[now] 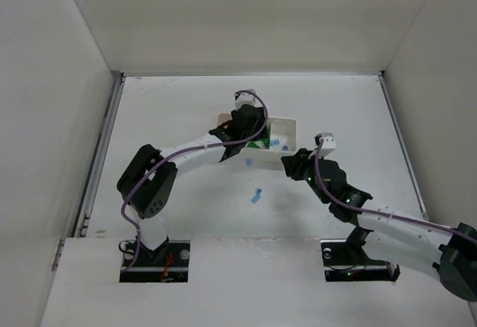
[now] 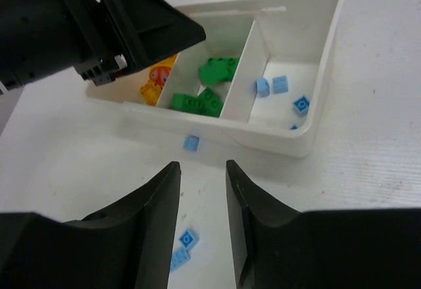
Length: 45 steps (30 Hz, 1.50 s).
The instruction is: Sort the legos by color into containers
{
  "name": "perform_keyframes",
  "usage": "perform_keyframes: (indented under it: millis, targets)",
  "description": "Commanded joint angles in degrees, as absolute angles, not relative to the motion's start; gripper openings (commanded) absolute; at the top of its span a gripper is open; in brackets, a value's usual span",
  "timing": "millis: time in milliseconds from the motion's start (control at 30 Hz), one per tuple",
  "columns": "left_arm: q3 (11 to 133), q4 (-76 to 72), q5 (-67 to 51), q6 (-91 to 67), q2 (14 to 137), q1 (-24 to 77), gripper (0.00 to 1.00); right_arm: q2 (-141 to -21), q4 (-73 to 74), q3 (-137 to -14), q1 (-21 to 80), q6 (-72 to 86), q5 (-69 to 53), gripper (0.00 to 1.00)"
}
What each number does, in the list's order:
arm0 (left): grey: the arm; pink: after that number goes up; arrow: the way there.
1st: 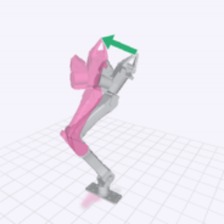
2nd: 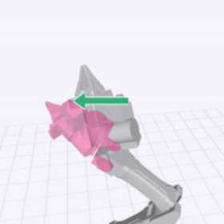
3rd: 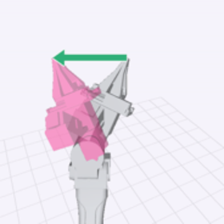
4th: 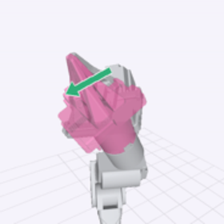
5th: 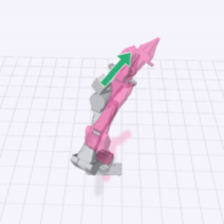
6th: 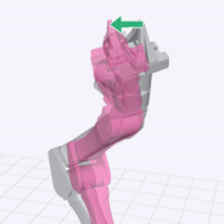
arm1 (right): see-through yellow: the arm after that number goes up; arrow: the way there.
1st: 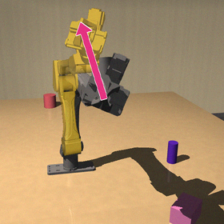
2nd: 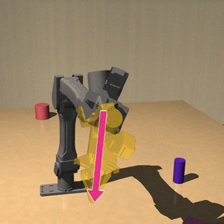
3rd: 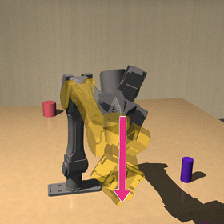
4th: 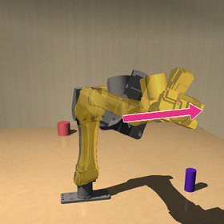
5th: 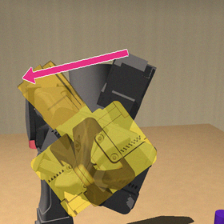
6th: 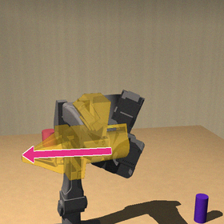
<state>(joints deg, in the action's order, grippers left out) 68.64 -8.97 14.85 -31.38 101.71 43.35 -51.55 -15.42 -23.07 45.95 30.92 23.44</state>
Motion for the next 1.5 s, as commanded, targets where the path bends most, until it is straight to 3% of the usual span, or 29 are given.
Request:
perform_keyframes:
  millis: [0,167,267,433,733,1267,1467]
  targets:
    - [69.2,-8.1,19.2,-28.6,97.7,44.2,0.51,-53.1,-15.8,-22.7,48.1,31.5,24.1,0.40]
    - [58.3,-8.7,27.0,-29.4,87.2,48.6,0.32,-55.5,-19.2,-22.8,50.1,31.8,24.6,0.39]
    - [51.5,-8.9,34.0,-31.1,81.9,52.9,0.26,-56.2,-20.3,-22.8,50.6,31.8,24.3,0.34]
    - [44.5,-9.1,40.2,-36.2,80.1,57.6,0.26,-55.5,-20.4,-22.4,51.3,32.3,24.9,0.29]
    - [46.5,-13.7,38.9,-38.8,93.0,57.3,0.28,-51.2,-16.7,-20.7,51.3,34.3,25.1,0.15]
    - [52.2,-17.2,37.7,-38.1,103.0,55.7,0.31,-48.9,-17.0,-18.7,50.8,34.4,24.3,0.22]
    - [52.6,-17.5,37.5,-37.8,104.9,55.3,0.26,-48.6,-17.1,-18.8,50.8,34.1,24.2,0.22]
